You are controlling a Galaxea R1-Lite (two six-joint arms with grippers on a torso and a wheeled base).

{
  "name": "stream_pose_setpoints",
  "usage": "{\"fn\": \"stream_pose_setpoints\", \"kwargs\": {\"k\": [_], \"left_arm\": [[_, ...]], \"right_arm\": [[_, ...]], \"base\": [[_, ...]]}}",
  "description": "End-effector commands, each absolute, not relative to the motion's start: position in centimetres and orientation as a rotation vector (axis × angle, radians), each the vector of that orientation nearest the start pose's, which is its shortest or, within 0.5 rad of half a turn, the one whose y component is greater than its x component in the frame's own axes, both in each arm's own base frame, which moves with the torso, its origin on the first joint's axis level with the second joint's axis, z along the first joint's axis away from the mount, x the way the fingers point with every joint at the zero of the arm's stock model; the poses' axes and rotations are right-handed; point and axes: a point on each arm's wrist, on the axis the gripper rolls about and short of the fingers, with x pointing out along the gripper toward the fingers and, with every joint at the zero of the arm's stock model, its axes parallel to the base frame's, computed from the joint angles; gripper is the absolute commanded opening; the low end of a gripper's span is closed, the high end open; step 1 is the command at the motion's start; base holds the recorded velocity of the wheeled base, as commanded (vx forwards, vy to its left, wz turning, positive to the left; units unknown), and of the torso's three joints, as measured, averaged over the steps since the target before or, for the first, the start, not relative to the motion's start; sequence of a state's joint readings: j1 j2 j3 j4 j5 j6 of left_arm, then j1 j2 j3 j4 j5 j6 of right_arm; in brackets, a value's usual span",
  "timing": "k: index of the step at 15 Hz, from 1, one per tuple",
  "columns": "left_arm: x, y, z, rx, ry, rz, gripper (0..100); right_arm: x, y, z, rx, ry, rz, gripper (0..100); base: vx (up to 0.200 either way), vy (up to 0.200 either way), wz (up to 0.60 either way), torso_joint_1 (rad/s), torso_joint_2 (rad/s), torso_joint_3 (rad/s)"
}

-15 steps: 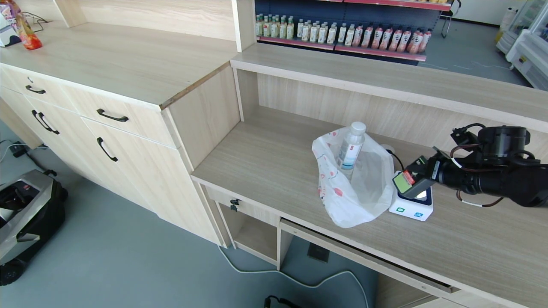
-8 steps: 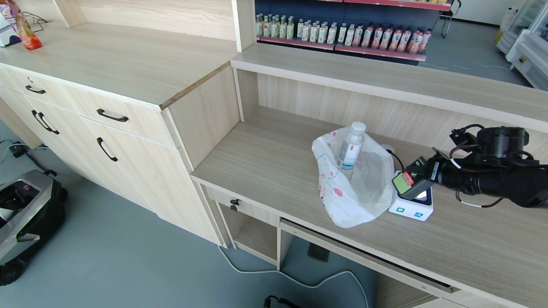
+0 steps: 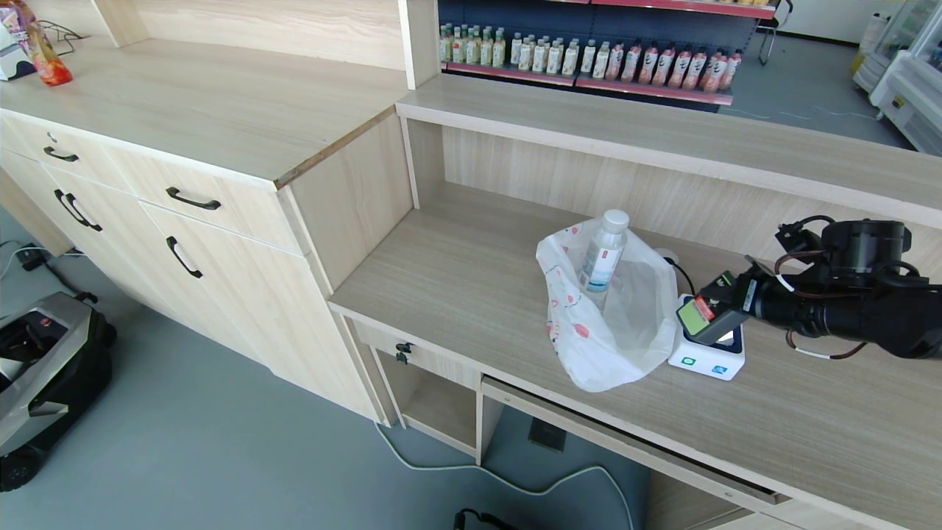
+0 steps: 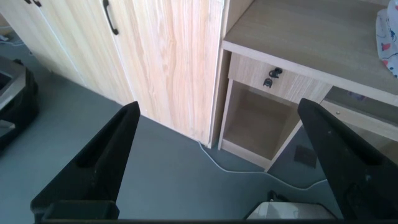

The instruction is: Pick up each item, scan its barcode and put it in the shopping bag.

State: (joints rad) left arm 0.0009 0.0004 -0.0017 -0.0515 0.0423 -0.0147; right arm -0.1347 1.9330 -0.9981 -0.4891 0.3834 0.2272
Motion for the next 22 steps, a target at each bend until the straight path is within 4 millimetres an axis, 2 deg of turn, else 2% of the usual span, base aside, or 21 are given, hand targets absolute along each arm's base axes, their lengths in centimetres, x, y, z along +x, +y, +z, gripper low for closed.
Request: {"fn": "stream_pose_setpoints", "kwargs": {"k": [1, 17, 20, 22], "left_arm": [[-2.3, 0.1, 8.1, -0.016, -0.054, 0.044, 100], [-2.3, 0.1, 8.1, -0.016, -0.052, 0.044, 100], [-2.3, 0.1, 8.1, -0.016, -0.054, 0.044, 100], [-2.3, 0.1, 8.1, -0.016, -0.054, 0.044, 100]], "right_arm": [[36.1, -4.0, 14.2, 0.336, 0.455, 0.195, 0], [37.1, -4.0, 13.6, 0.33, 0.438, 0.204, 0], [36.9, -4.2, 15.5, 0.28, 0.325, 0.219, 0], [35.3, -5.2, 18.1, 0.102, 0.219, 0.211, 0]], "base": [[0.0, 0.0, 0.0, 0.0, 0.0, 0.0], [0.0, 0.0, 0.0, 0.0, 0.0, 0.0], [0.0, 0.0, 0.0, 0.0, 0.0, 0.0], [0.0, 0.0, 0.0, 0.0, 0.0, 0.0]]}}
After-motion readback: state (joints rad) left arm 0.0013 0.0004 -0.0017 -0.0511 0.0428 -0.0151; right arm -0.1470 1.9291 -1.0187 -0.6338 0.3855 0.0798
